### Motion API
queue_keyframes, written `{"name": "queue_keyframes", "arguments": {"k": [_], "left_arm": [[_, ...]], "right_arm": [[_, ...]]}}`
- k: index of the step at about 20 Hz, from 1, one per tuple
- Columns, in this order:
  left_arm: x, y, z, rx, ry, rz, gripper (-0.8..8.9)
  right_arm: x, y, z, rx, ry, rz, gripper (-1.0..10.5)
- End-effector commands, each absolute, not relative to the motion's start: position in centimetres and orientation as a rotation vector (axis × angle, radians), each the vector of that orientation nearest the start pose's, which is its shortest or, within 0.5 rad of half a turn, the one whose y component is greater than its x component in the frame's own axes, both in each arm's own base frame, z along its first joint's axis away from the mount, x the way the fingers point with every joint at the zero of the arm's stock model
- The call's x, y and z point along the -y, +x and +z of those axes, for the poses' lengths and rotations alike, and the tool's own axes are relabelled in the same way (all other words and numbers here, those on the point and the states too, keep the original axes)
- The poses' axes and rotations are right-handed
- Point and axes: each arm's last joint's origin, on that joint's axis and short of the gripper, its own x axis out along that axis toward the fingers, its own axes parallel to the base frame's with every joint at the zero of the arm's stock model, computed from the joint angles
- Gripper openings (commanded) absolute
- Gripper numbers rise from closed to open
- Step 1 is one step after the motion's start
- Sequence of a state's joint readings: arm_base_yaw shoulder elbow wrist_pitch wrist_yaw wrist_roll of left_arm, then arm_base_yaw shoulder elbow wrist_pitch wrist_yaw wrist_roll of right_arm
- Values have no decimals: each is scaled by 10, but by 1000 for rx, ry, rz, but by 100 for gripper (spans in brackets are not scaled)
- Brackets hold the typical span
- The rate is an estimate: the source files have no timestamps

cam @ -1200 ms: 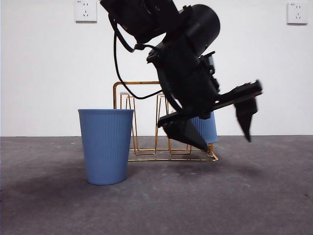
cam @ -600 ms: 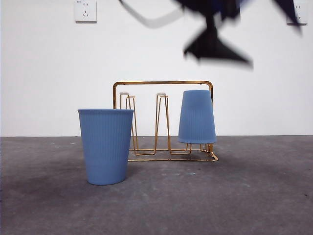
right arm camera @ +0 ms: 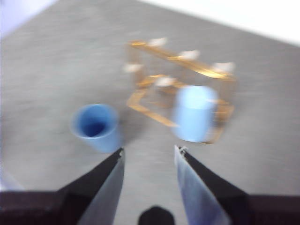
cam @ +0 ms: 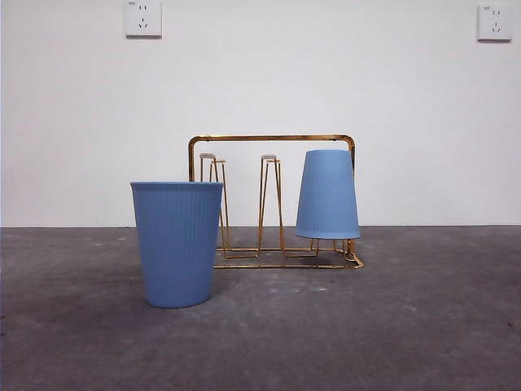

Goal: Pick up cup 1,put cup 1 in the cup rack,pick up cup 2,put cup 2 in the cup rack

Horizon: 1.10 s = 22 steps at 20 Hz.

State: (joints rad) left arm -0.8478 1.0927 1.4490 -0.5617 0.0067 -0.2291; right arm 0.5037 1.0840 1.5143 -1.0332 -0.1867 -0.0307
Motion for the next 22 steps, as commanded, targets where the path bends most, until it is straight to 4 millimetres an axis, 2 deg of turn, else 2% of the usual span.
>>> {"name": "queue_keyframes", "arguments": {"k": [1, 3, 6, 9, 12, 14, 18, 22], "left_arm": [[122, 115, 463, -281, -72, -735, 407], [99, 98, 463, -291, -52, -665, 407], [75, 79, 461, -304, -30, -580, 407], [65, 69, 459, -319, -22, -565, 407], [61, 66, 457, -339, -21, -563, 407], [62, 66, 456, -357, -14, -575, 407], [63, 67, 455, -366, -9, -578, 407], [66, 69, 454, -377, -6, -586, 407]], "right_arm": [[-107, 177, 425, -682, -69, 750, 192], [-123, 204, 408, -746, -64, 779, 228], [-155, 239, 378, -837, -54, 831, 451], [-188, 261, 347, -908, -65, 862, 476], [-227, 273, 313, -956, -102, 860, 476], [-245, 278, 291, -986, -157, 813, 476], [-267, 285, 252, -1070, -213, 750, 474], [-276, 292, 227, -1109, -222, 712, 467]]}}
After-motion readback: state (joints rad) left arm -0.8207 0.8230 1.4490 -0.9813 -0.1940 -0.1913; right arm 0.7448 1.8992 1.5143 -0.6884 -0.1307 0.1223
